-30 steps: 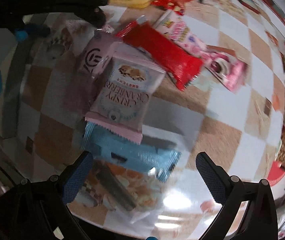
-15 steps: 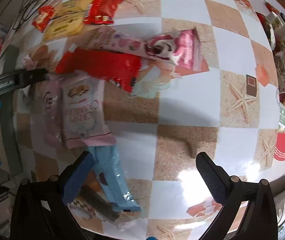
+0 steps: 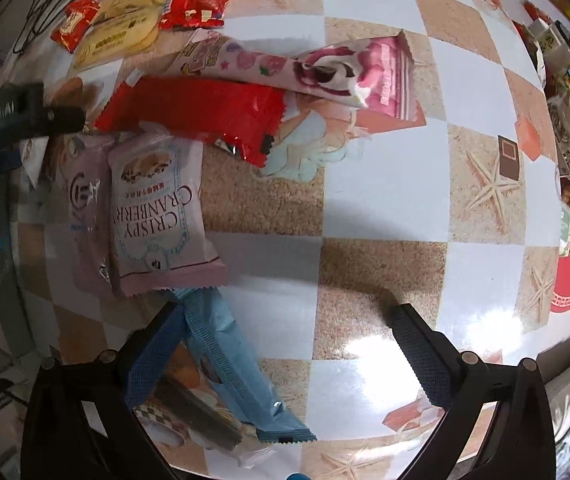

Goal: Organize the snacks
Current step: 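Move both tools over the pile of snack packets, then grasp the pink Crispy Cranberry packet with left tool while right tool grasps the blue packet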

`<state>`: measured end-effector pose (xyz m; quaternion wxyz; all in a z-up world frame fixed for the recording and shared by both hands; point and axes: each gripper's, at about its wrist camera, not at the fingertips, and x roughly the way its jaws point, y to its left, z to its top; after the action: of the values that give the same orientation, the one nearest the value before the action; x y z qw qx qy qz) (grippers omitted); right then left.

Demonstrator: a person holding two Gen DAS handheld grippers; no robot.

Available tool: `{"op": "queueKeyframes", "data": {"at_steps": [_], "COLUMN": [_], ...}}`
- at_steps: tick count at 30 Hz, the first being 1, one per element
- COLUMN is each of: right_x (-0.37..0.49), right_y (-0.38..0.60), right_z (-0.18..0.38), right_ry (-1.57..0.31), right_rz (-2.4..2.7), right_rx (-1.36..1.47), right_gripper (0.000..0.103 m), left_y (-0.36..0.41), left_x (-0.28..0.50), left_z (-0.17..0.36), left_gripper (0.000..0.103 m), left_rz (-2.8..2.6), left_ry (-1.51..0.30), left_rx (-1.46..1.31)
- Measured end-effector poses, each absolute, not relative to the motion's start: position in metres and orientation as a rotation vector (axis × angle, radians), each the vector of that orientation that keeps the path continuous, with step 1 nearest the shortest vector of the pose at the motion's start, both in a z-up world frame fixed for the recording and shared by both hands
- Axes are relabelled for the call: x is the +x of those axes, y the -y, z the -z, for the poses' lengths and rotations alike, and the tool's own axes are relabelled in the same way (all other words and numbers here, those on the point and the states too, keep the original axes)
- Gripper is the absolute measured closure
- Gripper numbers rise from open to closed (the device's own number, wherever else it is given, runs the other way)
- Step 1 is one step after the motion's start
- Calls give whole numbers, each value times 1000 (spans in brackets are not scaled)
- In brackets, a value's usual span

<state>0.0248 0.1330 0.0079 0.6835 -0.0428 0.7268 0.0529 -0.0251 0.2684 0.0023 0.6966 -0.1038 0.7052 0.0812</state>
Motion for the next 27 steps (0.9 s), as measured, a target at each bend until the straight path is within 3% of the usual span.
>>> {"op": "queueKeyframes", "data": {"at_steps": [7,10,11,13,15,17,18,19,20,22,27], "right_x": [3,8,4,-1,-3,-3,-4,-4,-4,-4,-12], "right_y": [-149,-153,-156,-165,-167,-168,-166,-165,-162,-156,-139], "right_z": [8,19,19,8,8,8,7,3,2,1,1], "right_ry": [-1638,-1658,-1652,-1627,-1639,-1638,-1636,-1628,-1635,-1658,-1679], "right_rz": [-61,-59,-63,-85,-97,-99,-106,-114,-145,-156,-156], "right_rx": [-82,-90,-102,-114,-95,-85,-72,-56,4,78,221], "right_gripper": [0,1,9,29,34,37,51,57,78,82,82], "left_y": [-293,-287,-284,-280,-280,-285,-286,-285,-286,-285,-294], "left_x": [-3,2,3,7,8,6,3,-5,-10,-20,-47], "left_z": [8,3,0,-8,-12,-15,-18,-22,-27,-33,-45], "left_gripper": [1,11,22,54,62,62,62,62,62,62,62], "left_rz": [-318,-301,-284,-231,-172,-129,-110,-96,-73,-29,49], "left_ry": [-1639,-1640,-1635,-1621,-1625,-1615,-1604,-1593,-1579,-1568,-1561], "left_rx": [-390,-325,-303,-241,-207,-189,-176,-153,-113,-59,2]}}
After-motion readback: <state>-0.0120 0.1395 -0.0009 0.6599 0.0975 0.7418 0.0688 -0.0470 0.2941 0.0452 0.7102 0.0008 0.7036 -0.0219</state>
